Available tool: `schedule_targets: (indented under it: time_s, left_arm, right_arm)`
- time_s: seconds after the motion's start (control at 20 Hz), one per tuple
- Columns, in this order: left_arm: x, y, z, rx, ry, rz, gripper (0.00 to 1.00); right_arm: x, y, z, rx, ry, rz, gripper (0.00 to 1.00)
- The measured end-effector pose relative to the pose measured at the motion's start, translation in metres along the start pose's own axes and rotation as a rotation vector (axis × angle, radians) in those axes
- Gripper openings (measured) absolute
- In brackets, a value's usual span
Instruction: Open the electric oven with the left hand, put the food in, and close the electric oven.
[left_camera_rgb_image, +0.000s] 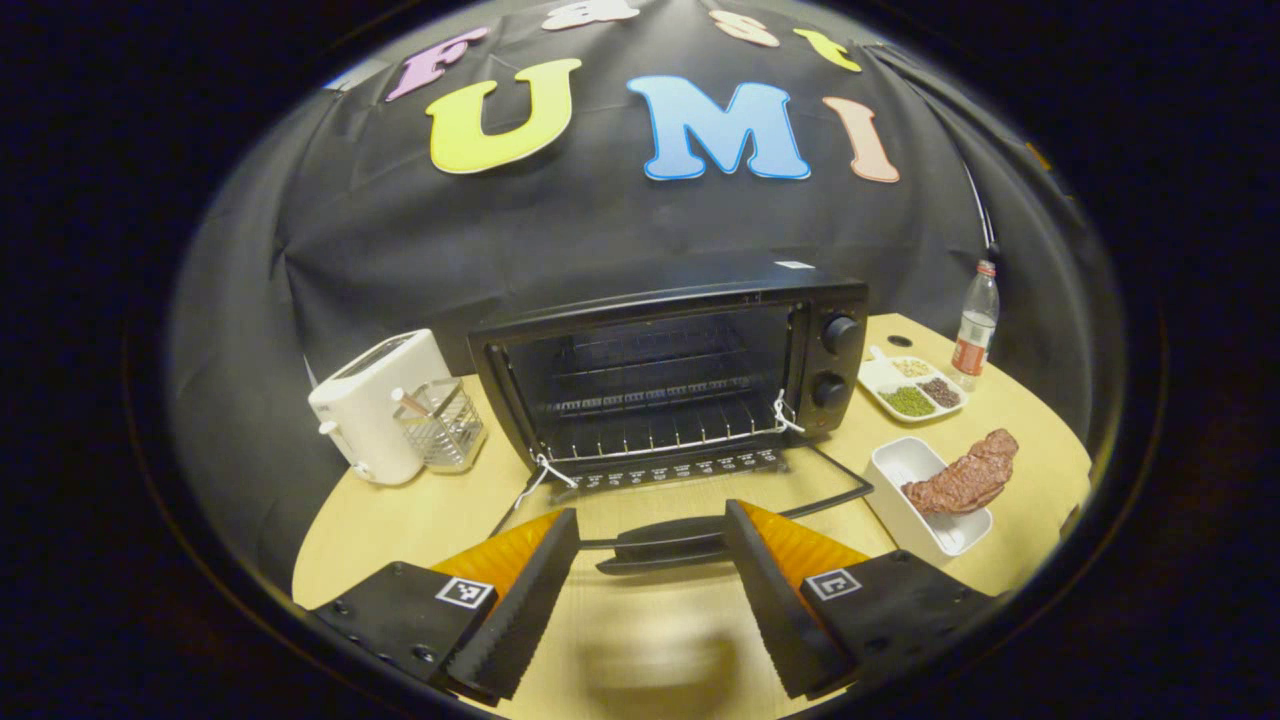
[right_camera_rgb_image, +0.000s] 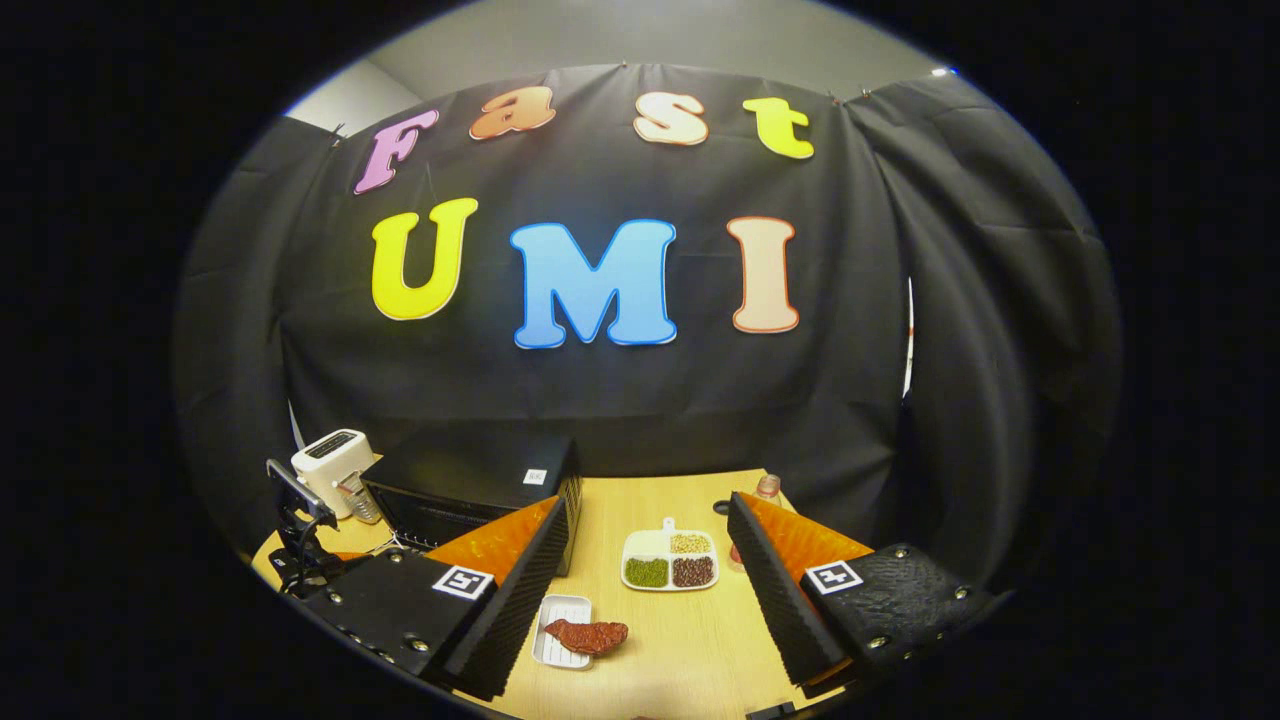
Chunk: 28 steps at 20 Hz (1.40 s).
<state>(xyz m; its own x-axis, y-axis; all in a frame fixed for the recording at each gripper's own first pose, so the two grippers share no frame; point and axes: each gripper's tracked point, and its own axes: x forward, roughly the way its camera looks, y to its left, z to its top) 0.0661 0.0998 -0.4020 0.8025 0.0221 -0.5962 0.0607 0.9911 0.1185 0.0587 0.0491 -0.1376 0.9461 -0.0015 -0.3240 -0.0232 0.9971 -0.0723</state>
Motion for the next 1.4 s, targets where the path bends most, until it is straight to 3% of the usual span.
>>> schedule_targets:
  time_s: [0.25, 0.45, 0.5, 0.65, 0.8, 1.0, 1.2, 1.25, 1.3, 1.35, 1.4]
  left_arm:
    - [-0.035, 0.008, 0.048, -0.053, -0.092, 0.030, 1.00]
    - [-0.092, 0.021, 0.129, -0.094, -0.256, 0.049, 0.97]
    - [-0.106, 0.025, 0.148, -0.109, -0.301, 0.054, 0.93]
    - [-0.142, 0.042, 0.195, -0.117, -0.393, 0.091, 1.00]
    - [-0.178, 0.055, 0.237, -0.128, -0.475, 0.121, 1.00]
    - [-0.206, 0.068, 0.270, -0.152, -0.546, 0.156, 1.00]
    - [-0.214, 0.074, 0.268, -0.128, -0.543, 0.193, 0.91]
    - [-0.214, 0.074, 0.267, -0.133, -0.538, 0.200, 0.94]
    - [-0.215, 0.076, 0.266, -0.137, -0.530, 0.210, 0.97]
    - [-0.216, 0.080, 0.265, -0.140, -0.521, 0.225, 0.96]
    - [-0.217, 0.082, 0.264, -0.141, -0.516, 0.237, 0.94]
  right_arm:
    - [0.021, -0.009, -0.023, 0.050, 0.073, 0.042, 0.98]
    - [0.037, -0.003, -0.056, 0.111, 0.180, 0.129, 0.98]
    - [0.042, -0.003, -0.068, 0.131, 0.211, 0.143, 0.98]
    - [0.052, 0.001, -0.101, 0.211, 0.301, 0.199, 0.97]
    - [0.060, 0.003, -0.140, 0.294, 0.392, 0.245, 0.97]
    - [0.071, 0.014, -0.195, 0.386, 0.527, 0.313, 0.97]
    - [0.079, 0.024, -0.240, 0.501, 0.624, 0.359, 0.96]
    - [0.082, 0.024, -0.251, 0.513, 0.645, 0.359, 0.96]
    - [0.086, 0.025, -0.260, 0.531, 0.658, 0.357, 0.93]
    - [0.086, 0.027, -0.261, 0.558, 0.669, 0.370, 0.84]
    - [0.086, 0.032, -0.264, 0.582, 0.685, 0.391, 0.83]
